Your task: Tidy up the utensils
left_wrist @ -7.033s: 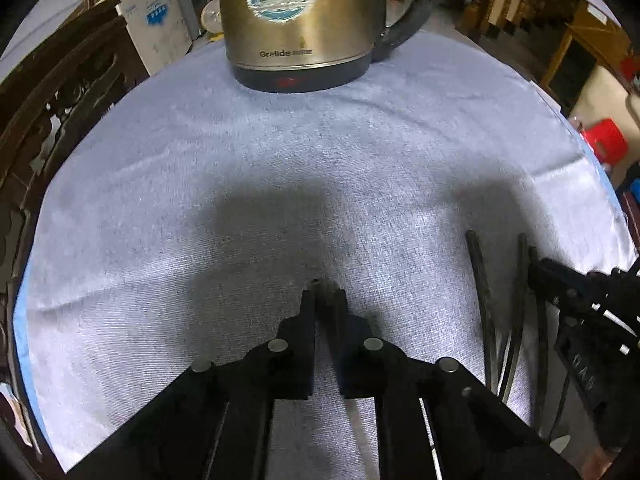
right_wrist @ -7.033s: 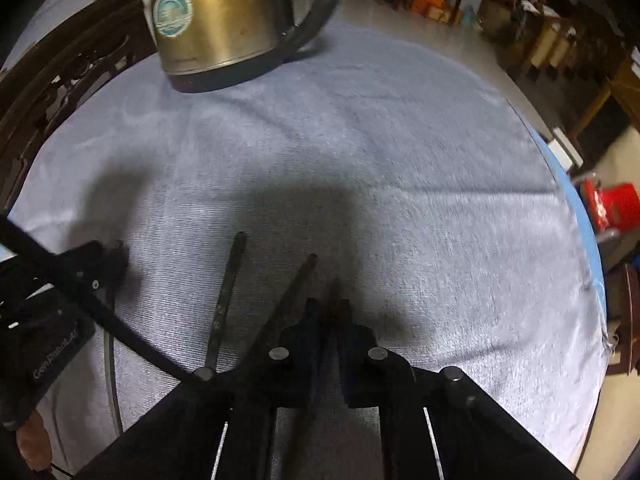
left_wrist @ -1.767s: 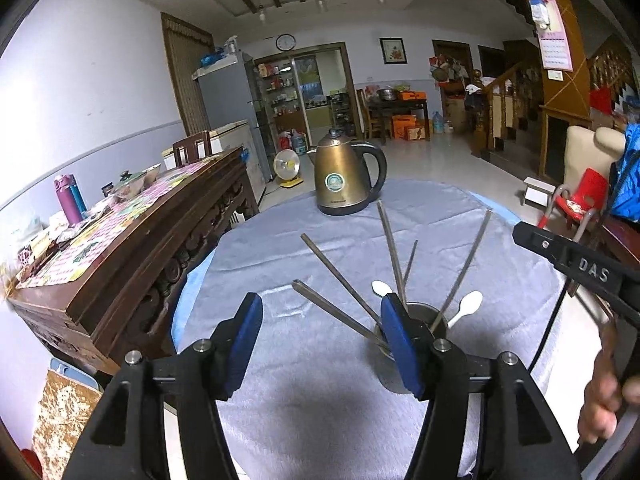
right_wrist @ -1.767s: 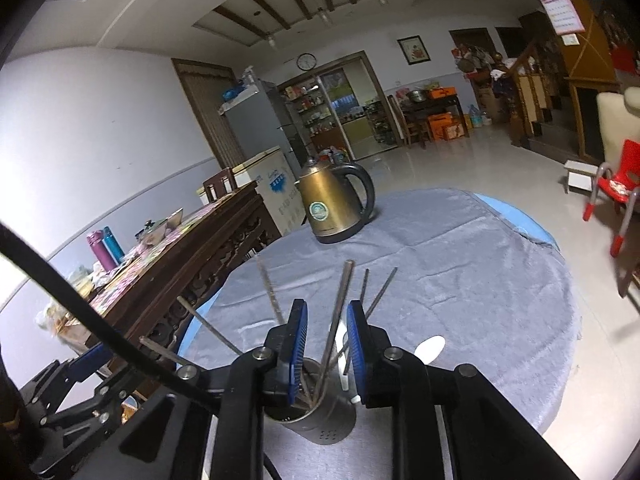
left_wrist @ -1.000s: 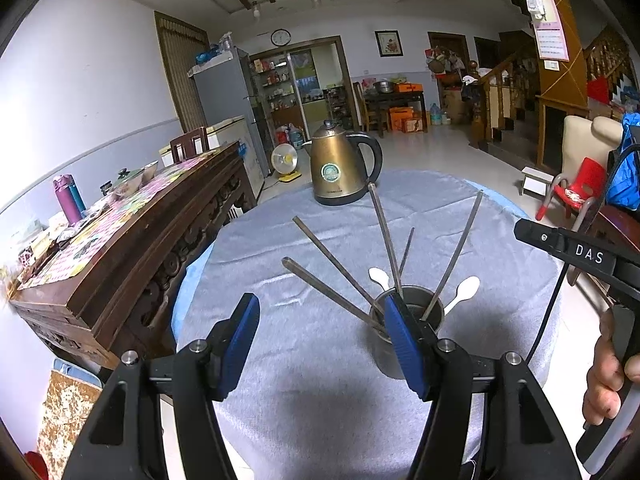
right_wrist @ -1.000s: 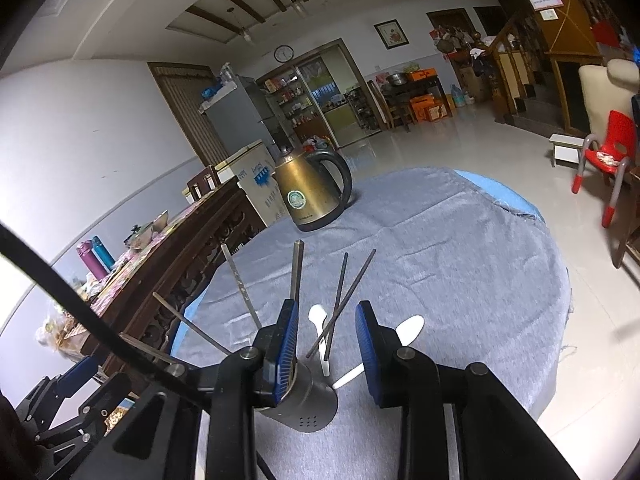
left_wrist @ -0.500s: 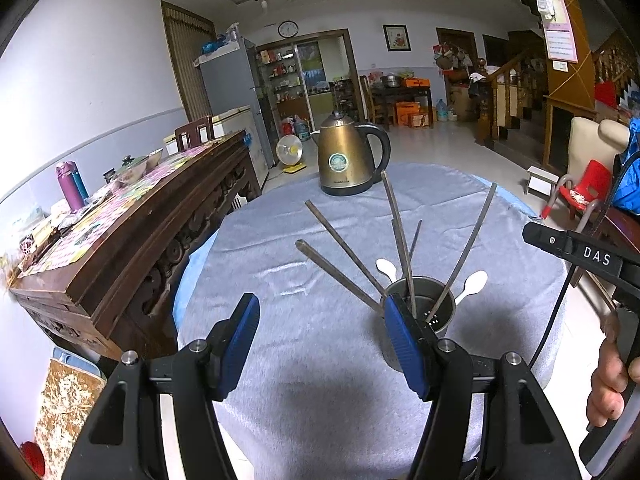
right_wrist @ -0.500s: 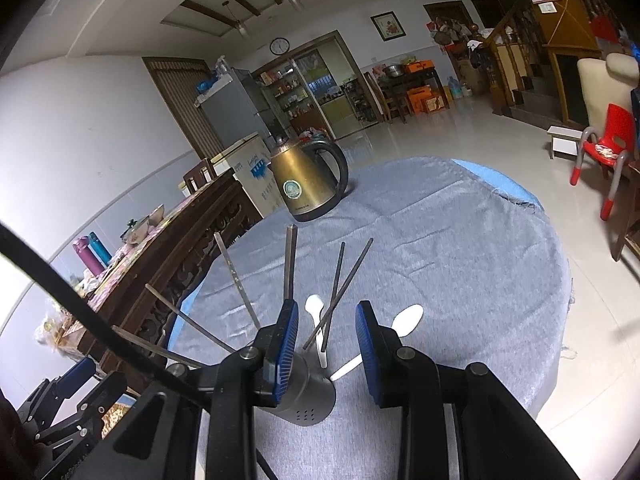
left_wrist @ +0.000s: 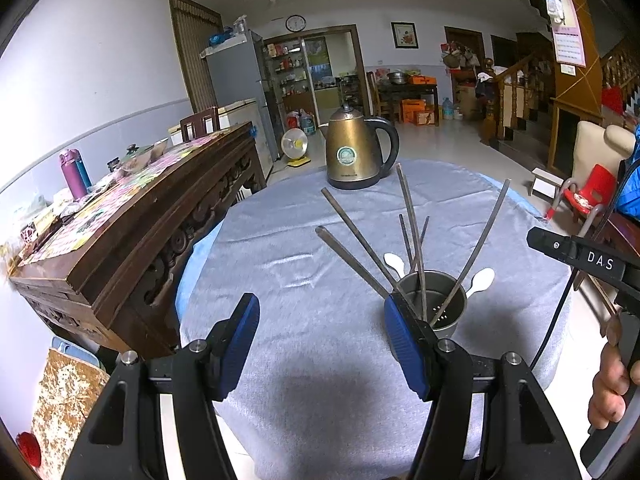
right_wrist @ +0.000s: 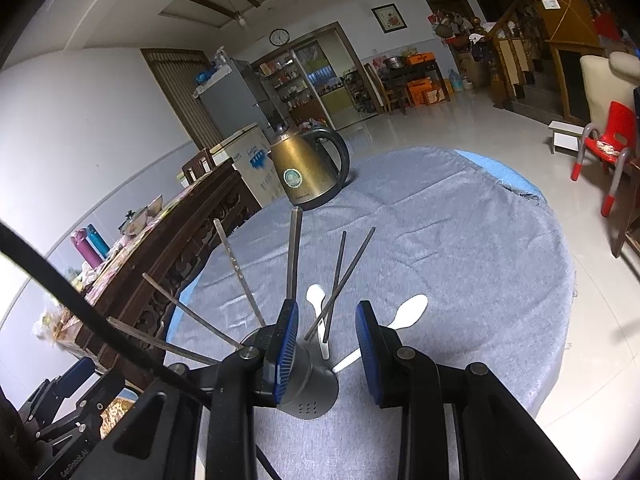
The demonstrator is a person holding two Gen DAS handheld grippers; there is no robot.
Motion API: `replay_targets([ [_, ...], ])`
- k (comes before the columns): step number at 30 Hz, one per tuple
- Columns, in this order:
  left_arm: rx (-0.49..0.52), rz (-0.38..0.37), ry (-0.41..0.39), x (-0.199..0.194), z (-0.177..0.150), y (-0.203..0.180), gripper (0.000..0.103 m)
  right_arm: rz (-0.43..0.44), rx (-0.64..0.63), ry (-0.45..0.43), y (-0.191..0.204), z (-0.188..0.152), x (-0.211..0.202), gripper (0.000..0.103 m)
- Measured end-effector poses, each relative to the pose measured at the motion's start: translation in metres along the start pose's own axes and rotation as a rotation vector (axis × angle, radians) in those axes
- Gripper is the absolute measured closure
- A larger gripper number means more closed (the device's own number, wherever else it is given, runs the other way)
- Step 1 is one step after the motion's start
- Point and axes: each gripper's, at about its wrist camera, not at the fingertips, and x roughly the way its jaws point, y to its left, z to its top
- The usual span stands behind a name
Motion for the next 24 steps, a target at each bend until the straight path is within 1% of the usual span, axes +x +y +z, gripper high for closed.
replay_targets([
  [10, -0.011, 0.004, 0.017, 0.007, -0.004, 0.008, 0.037, -0.009, -0.007, 0.018, 0.003, -0.002, 0.005, 0.071],
  [14, -0.029, 0.006, 0.049, 0.018, -0.008, 0.015, 0.037, -0.021, 0.006, 0.042, -0.002, -0.002, 0.011, 0.071],
  [17, -0.057, 0.013, 0.085, 0.031, -0.013, 0.026, 0.037, -0.046, 0.031, 0.069, -0.012, -0.002, 0.019, 0.071],
  [24, -0.113, 0.039, 0.16, 0.067, -0.023, 0.052, 0.037, -0.075, 0.143, 0.153, -0.043, -0.005, 0.047, 0.071],
])
